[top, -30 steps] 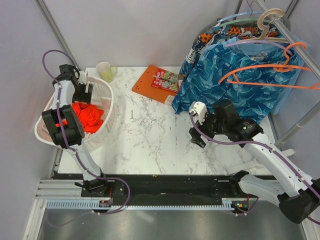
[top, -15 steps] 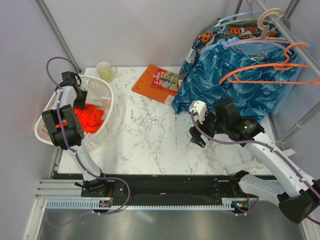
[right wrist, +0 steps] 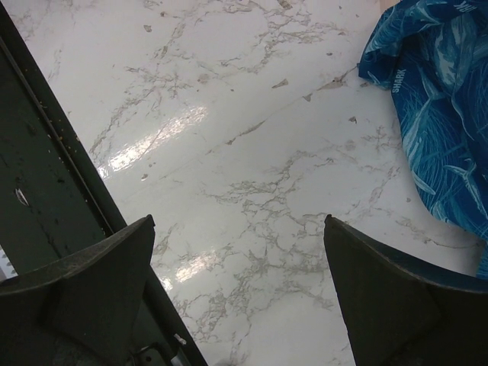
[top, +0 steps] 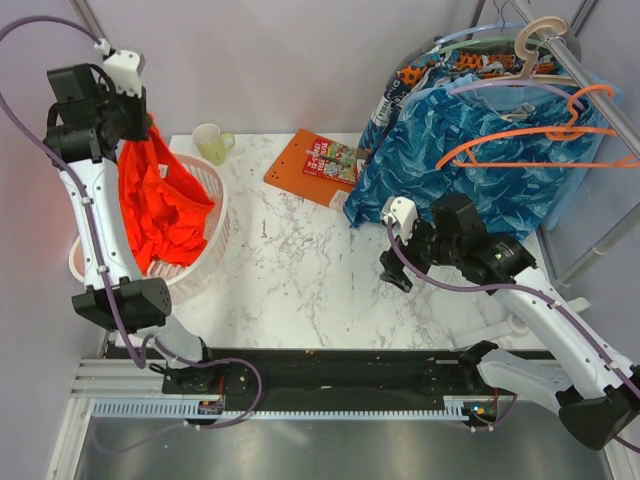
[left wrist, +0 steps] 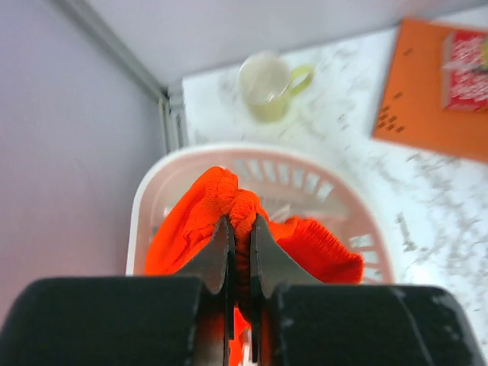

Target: Place the shorts on the hanger

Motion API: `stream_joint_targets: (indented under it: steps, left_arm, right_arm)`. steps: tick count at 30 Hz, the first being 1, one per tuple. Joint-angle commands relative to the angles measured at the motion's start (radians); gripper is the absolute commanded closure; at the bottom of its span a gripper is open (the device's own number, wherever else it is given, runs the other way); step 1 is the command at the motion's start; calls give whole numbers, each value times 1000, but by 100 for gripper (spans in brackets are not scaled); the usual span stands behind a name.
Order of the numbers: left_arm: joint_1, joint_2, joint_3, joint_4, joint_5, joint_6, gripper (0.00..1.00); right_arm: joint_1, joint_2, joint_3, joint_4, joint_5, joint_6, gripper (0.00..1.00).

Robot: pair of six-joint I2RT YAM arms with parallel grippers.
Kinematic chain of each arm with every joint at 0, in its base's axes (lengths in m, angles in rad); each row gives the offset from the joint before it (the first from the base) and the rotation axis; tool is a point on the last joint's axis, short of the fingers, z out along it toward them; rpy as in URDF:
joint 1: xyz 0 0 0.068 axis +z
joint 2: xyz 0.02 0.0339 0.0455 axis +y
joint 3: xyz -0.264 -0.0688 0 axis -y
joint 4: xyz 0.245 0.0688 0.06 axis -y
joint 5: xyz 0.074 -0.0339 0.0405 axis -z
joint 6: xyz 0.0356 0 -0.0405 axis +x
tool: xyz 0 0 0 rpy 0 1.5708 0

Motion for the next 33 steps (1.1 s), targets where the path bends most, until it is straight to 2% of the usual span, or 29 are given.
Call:
stream_joint_targets:
  steps: [1,2,4,5,7,8,15,19,23,26,27,29,33]
  left_arm:
    - [-123,-50,214,-73,184,-118,98]
    - [-203,-50,295,-71,169,-134,98]
    - [-277,-53,369,-47,139,-181,98]
    - [-361,-64,409,11,133,-206,98]
    - [-406,-85,414,93,132,-293,98]
    - [-429,-105,411,189,164,-330,98]
    - [-452,-131,410,553,396,-680,98]
    - [-453,-131,404,633,467,-789,98]
    - [-453,-121,406,679,530,-818,98]
    - [-453,-108,401,768,576,-925,98]
    - [-453,-101,398,797,586,-1026,98]
    - [-467,-101,336,926,619,-1127,98]
    - [-530,-105,265,926,681,-1152,98]
  right_arm:
    - [-1,-26,58,14,-15,16,2]
    - [-1,-27,61,16,-14,16,2]
    - [-1,-27,69,16,-9,17,2]
    - [-1,-29,72,17,-9,17,2]
    - [-1,-27,82,17,-9,17,2]
    - [-3,-27,89,19,-7,19,2]
    - [-1,-34,116,28,19,22,2]
    - [-1,-46,113,34,26,20,2]
    - [-3,-50,113,43,34,27,2]
    - [-1,-57,119,62,42,27,2]
    - [-1,-60,122,68,43,28,2]
    - [-1,-73,122,91,45,28,2]
    - [-1,-112,136,132,46,40,2]
